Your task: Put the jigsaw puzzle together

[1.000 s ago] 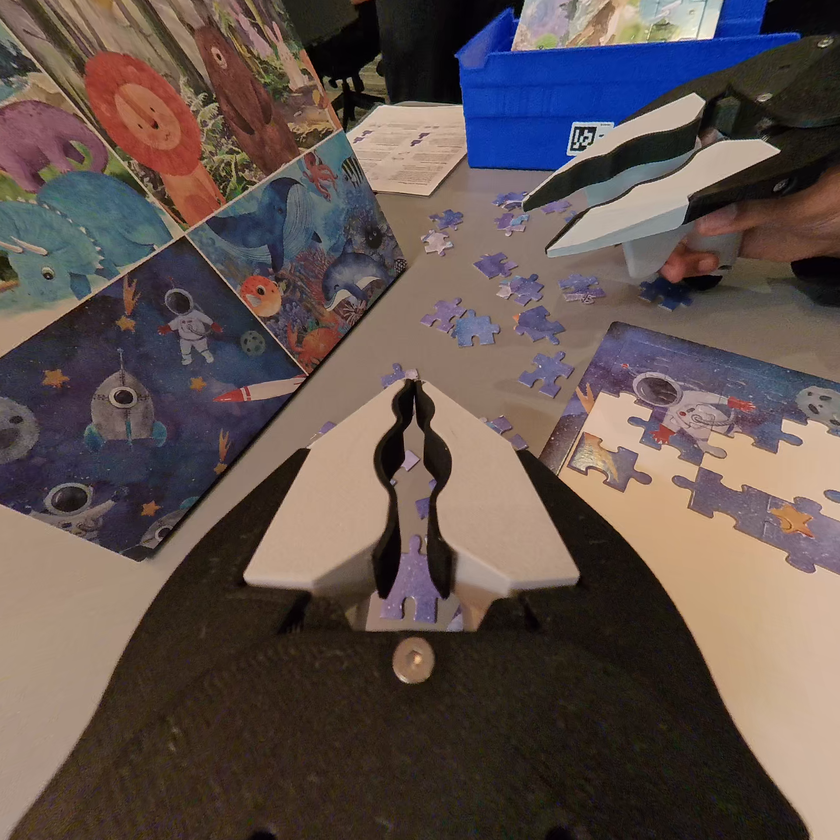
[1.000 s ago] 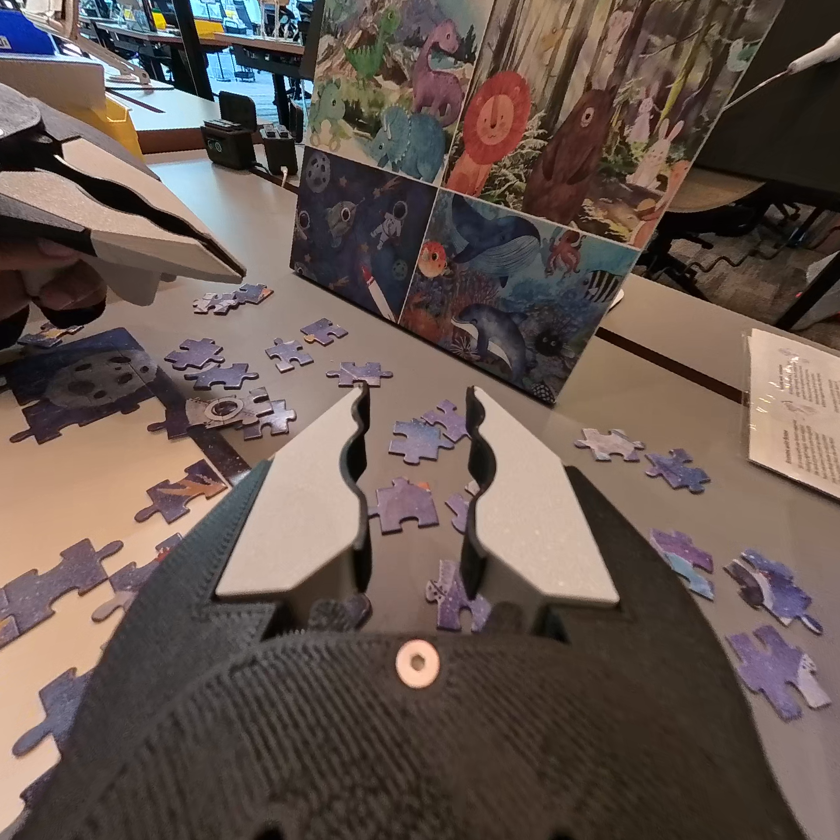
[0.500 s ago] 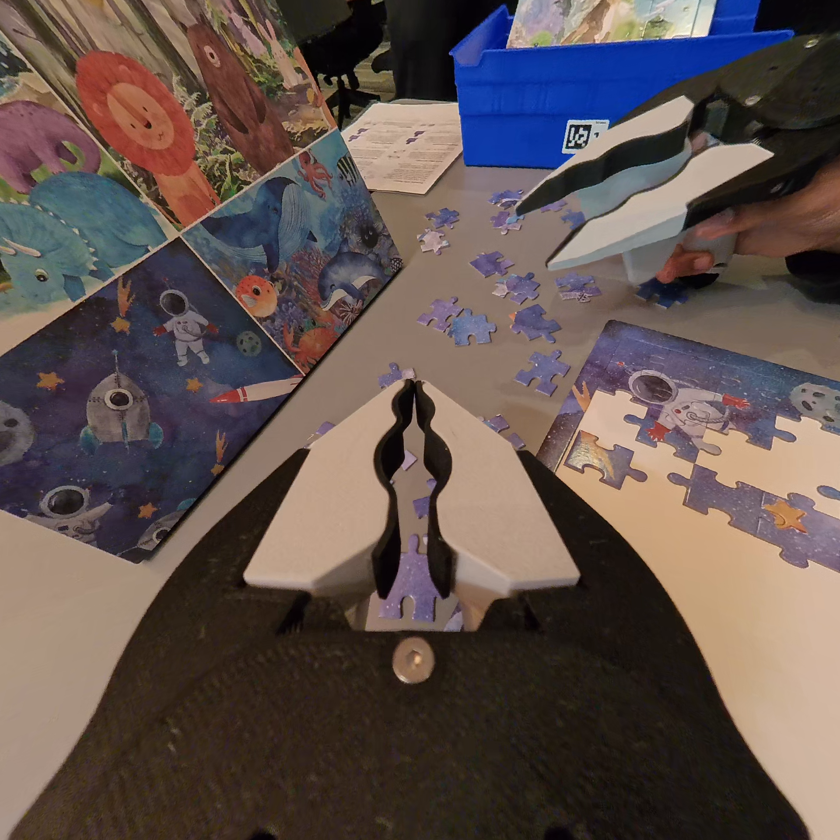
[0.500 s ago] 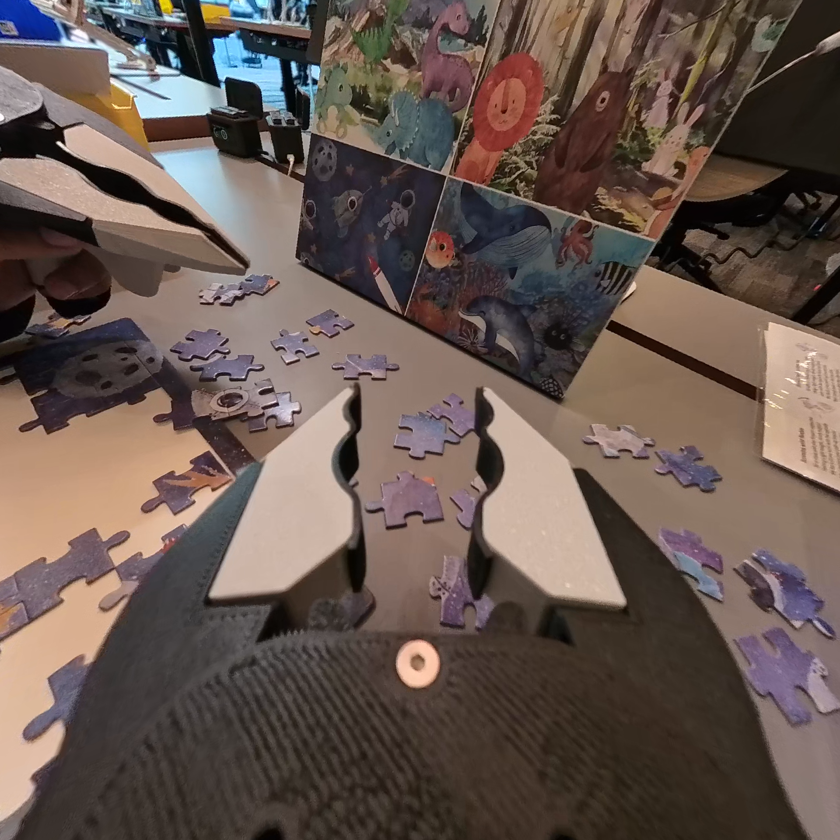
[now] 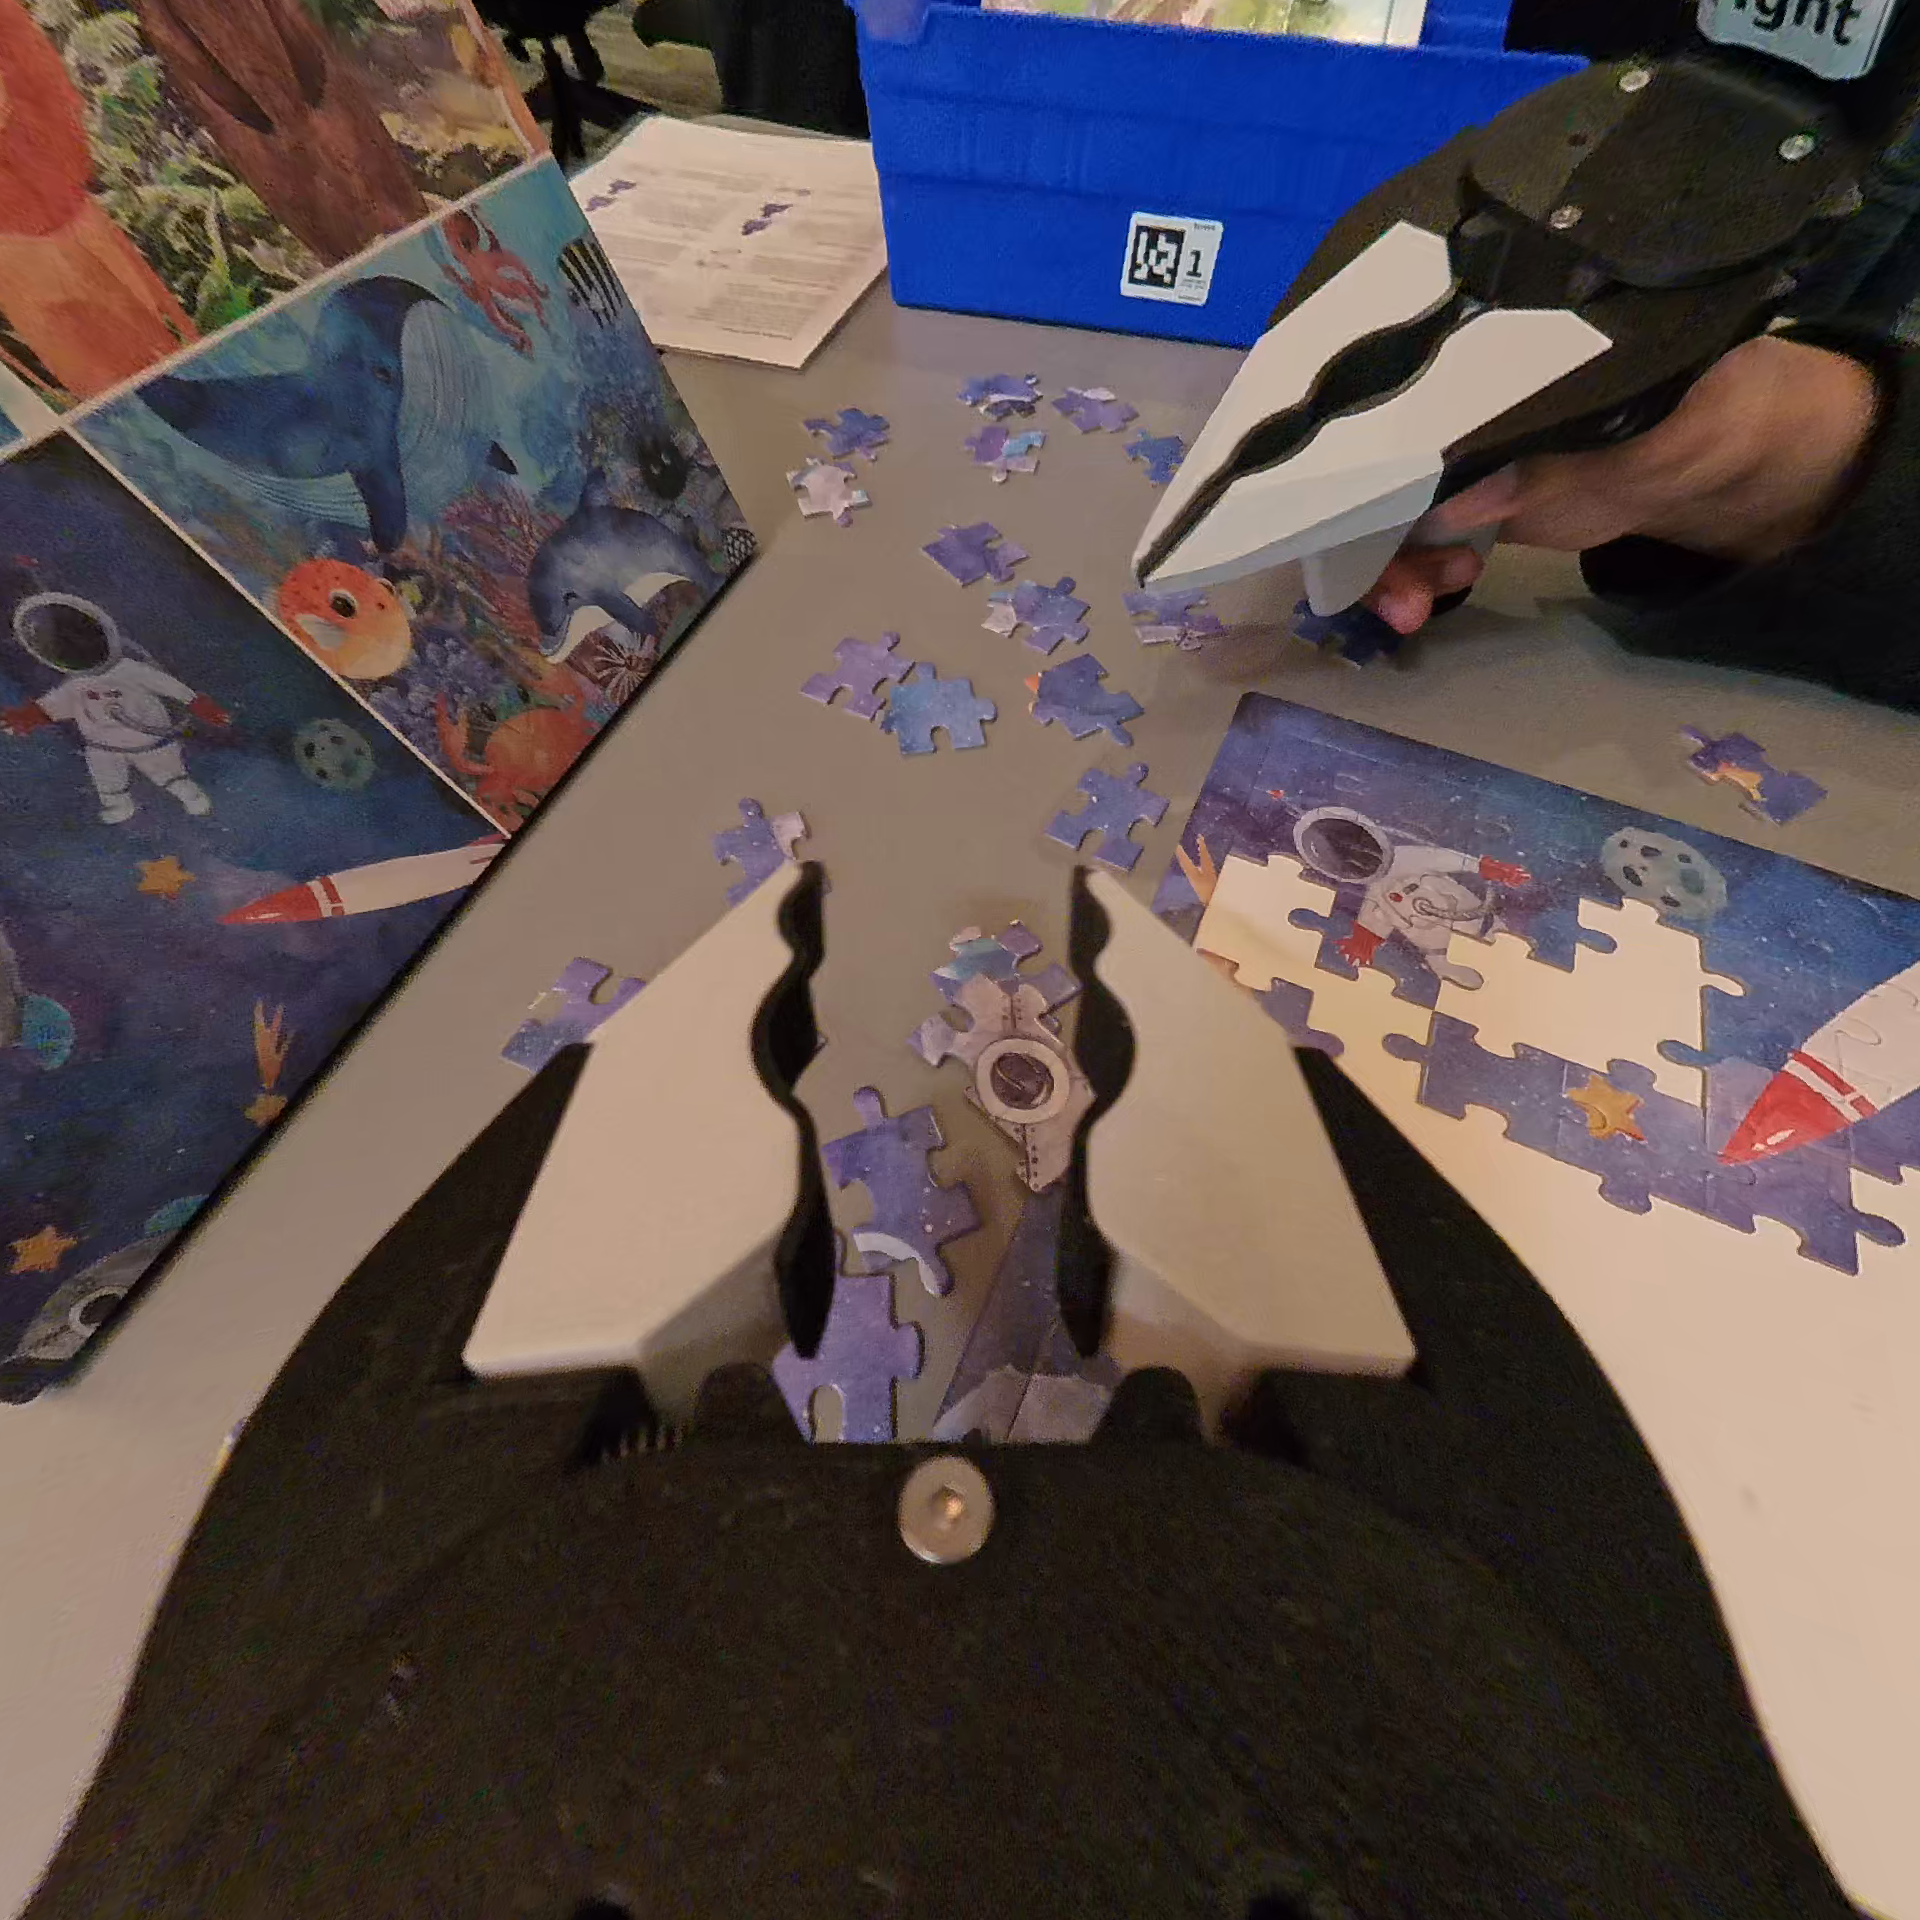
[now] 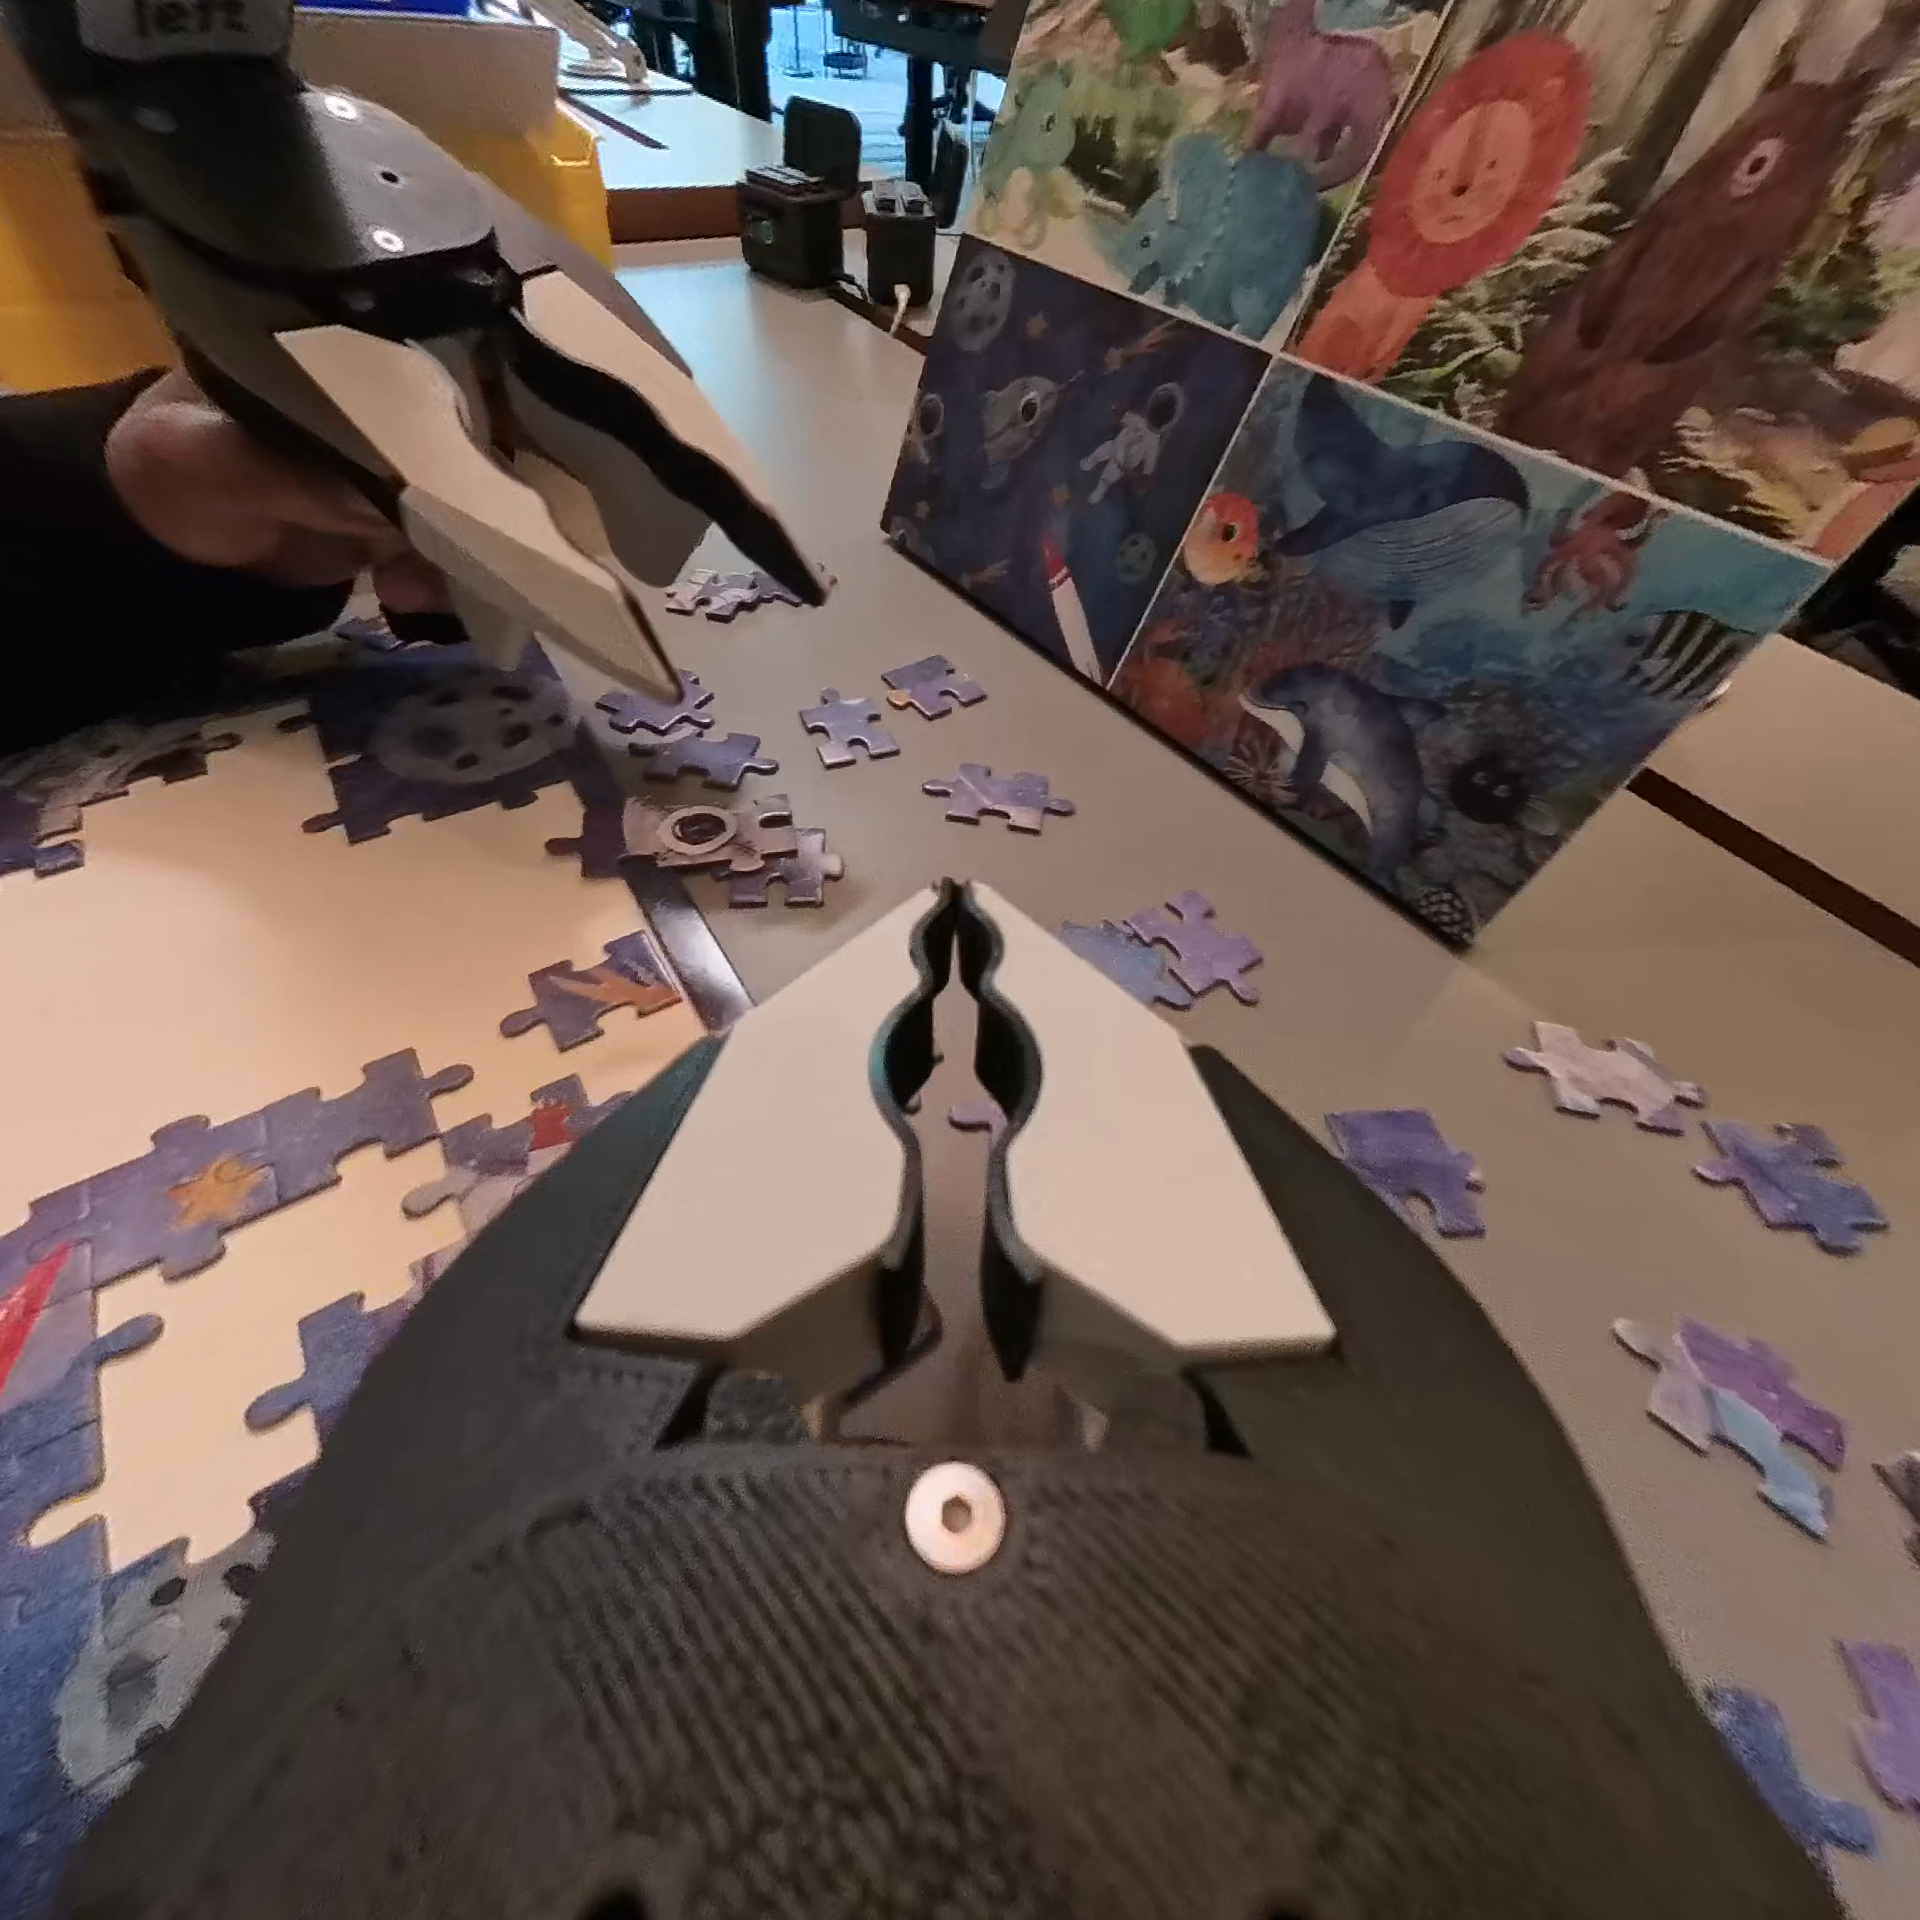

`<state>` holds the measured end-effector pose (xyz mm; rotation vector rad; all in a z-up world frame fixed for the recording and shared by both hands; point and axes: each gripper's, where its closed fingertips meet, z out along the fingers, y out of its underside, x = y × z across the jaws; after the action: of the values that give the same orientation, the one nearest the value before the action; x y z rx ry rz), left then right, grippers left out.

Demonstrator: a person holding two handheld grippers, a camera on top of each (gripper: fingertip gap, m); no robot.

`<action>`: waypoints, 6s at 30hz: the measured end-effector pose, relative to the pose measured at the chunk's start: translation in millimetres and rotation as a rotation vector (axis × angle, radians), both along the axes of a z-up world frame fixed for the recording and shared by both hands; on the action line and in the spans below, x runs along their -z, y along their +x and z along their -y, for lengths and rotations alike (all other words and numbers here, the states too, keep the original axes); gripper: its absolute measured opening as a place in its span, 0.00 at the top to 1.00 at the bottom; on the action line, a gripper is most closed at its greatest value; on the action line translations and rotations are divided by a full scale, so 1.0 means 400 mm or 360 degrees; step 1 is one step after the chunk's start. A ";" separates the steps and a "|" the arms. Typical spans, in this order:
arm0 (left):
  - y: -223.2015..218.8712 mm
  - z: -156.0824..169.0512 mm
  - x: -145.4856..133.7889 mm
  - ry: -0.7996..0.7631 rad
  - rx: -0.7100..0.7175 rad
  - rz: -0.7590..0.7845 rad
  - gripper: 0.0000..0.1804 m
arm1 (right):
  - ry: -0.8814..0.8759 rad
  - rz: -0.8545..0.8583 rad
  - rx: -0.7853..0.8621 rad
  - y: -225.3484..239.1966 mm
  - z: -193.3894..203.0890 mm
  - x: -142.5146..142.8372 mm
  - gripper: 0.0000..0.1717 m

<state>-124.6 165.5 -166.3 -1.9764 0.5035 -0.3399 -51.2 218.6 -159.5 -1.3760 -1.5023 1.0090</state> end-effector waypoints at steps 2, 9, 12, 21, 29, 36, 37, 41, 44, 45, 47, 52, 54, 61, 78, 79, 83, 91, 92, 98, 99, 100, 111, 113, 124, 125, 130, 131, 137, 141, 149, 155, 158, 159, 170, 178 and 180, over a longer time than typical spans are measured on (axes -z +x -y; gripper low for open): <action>-0.014 -0.005 -0.013 0.0045 -0.0058 -0.0014 0.86 | -0.0003 -0.0004 -0.0024 0.001 0.004 -0.003 1.00; -0.092 -0.026 -0.013 0.0097 -0.0310 -0.0101 1.00 | -0.0073 0.0077 -0.0098 0.008 -0.003 0.014 1.00; -0.094 -0.027 -0.018 0.0105 -0.0324 -0.0094 1.00 | -0.0091 0.0080 -0.0077 0.011 -0.016 0.015 1.00; -0.110 -0.026 0.027 0.0018 -0.0358 -0.0358 1.00 | -0.0022 0.0149 0.0029 0.014 -0.043 0.033 1.00; -0.120 -0.018 0.004 0.0045 -0.0406 -0.0451 1.00 | -0.0026 0.0252 0.0315 0.044 -0.121 0.041 1.00; -0.147 -0.021 -0.004 0.0099 -0.0508 -0.0433 1.00 | 0.0043 0.0203 0.0276 0.037 -0.106 0.027 1.00; -0.151 -0.021 -0.010 0.0119 -0.0526 -0.0439 1.00 | 0.0055 0.0200 0.0275 0.036 -0.105 0.027 1.00; -0.154 -0.021 -0.029 0.0200 -0.0552 -0.0503 1.00 | 0.0091 0.0184 0.0280 0.036 -0.108 0.025 1.00; -0.148 -0.021 -0.031 0.0216 -0.0542 -0.0533 1.00 | 0.0100 0.0171 0.0287 0.036 -0.110 0.021 1.00; -0.147 -0.021 -0.031 0.0219 -0.0539 -0.0535 1.00 | 0.0103 0.0167 0.0288 0.037 -0.111 0.020 1.00; -0.149 -0.021 -0.033 0.0226 -0.0540 -0.0528 1.00 | 0.0109 0.0158 0.0291 0.037 -0.112 0.017 1.00; -0.160 -0.018 -0.043 0.0244 -0.0558 -0.0448 1.00 | 0.0144 0.0148 0.0310 0.040 -0.122 0.015 1.00; -0.165 -0.017 -0.046 0.0250 -0.0564 -0.0418 1.00 | 0.0161 0.0138 0.0322 0.043 -0.129 0.012 1.00; -0.199 -0.014 -0.067 0.0275 -0.0637 -0.0297 1.00 | 0.0110 0.0023 0.0329 0.050 -0.138 -0.020 1.00; -0.188 0.112 -0.127 0.0460 -0.0578 -0.0125 0.93 | -0.0003 -0.0465 0.0489 0.148 -0.180 -0.110 1.00; -0.181 0.123 -0.130 0.0485 -0.0573 -0.0105 0.93 | -0.0045 -0.0506 0.0487 0.155 -0.178 -0.114 1.00; -0.170 0.163 -0.146 0.0585 -0.0577 -0.0003 0.92 | -0.0164 -0.0633 0.0478 0.178 -0.170 -0.131 1.00; -0.201 0.197 -0.145 0.0656 -0.0627 0.0137 0.87 | -0.0180 -0.0753 0.0452 0.224 -0.155 -0.151 1.00; -0.204 0.197 -0.143 0.0651 -0.0629 0.0143 0.86 | -0.0170 -0.0742 0.0451 0.226 -0.154 -0.148 1.00; -0.206 0.199 -0.139 0.0658 -0.0628 0.0125 0.86 | -0.0099 -0.0743 0.0422 0.231 -0.138 -0.148 1.00; -0.206 0.201 -0.141 0.0666 -0.0629 0.0121 0.86 | -0.0093 -0.0749 0.0416 0.232 -0.136 -0.149 1.00; -0.207 0.203 -0.143 0.0675 -0.0634 0.0117 0.86 | -0.0088 -0.0759 0.0412 0.234 -0.134 -0.151 1.00; -0.225 0.217 -0.154 0.0722 -0.0673 0.0164 0.86 | -0.0039 -0.0805 0.0400 0.260 -0.111 -0.160 1.00; -0.224 0.215 -0.150 0.0712 -0.0673 0.0157 0.86 | 0.0001 -0.0777 0.0389 0.255 -0.102 -0.155 1.00; -0.228 0.217 -0.147 0.0711 -0.0684 0.0154 0.86 | 0.0124 -0.0671 0.0341 0.231 -0.076 -0.136 1.00; -0.228 0.217 -0.147 0.0711 -0.0685 0.0154 0.86 | 0.0122 -0.0668 0.0337 0.231 -0.076 -0.135 1.00; -0.228 0.218 -0.150 0.0718 -0.0684 0.0153 0.86 | 0.0128 -0.0647 0.0325 0.226 -0.073 -0.131 1.00; -0.228 0.217 -0.150 0.0717 -0.0682 0.0152 0.86 | 0.0127 -0.0644 0.0323 0.226 -0.073 -0.130 1.00; -0.222 0.217 -0.154 0.0727 -0.0674 0.0126 0.86 | 0.0184 -0.0581 0.0334 0.220 -0.074 -0.119 1.00; -0.224 0.217 -0.154 0.0727 -0.0677 0.0139 0.86 | 0.0215 -0.0562 0.0330 0.216 -0.067 -0.116 1.00; -0.224 0.216 -0.152 0.0724 -0.0677 0.0133 0.86 | 0.0203 -0.0569 0.0321 0.216 -0.064 -0.117 1.00; -0.225 0.217 -0.155 0.0730 -0.0677 0.0153 0.86 | 0.0192 -0.0560 0.0325 0.214 -0.062 -0.115 1.00; -0.221 0.216 -0.159 0.0734 -0.0667 0.0163 0.85 | 0.0192 -0.0541 0.0341 0.212 -0.064 -0.112 1.00; -0.220 0.216 -0.160 0.0733 -0.0667 0.0162 0.85 | 0.0192 -0.0533 0.0356 0.211 -0.067 -0.111 1.00; -0.204 0.163 -0.190 0.0594 -0.0695 0.0239 1.00 | 0.0140 -0.0616 0.0605 0.249 -0.118 -0.156 1.00; -0.235 0.050 -0.227 0.0490 -0.0583 0.0013 1.00 | 0.0395 -0.1155 0.1069 0.507 -0.186 -0.353 1.00; -0.240 0.050 -0.217 0.0519 -0.0552 0.0078 1.00 | 0.0402 -0.1196 0.1411 0.630 -0.260 -0.353 1.00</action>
<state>-220.6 145.6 -79.6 -1.6930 0.1640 -0.0805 200.8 322.6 -18.5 -1.1019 -0.3574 0.6036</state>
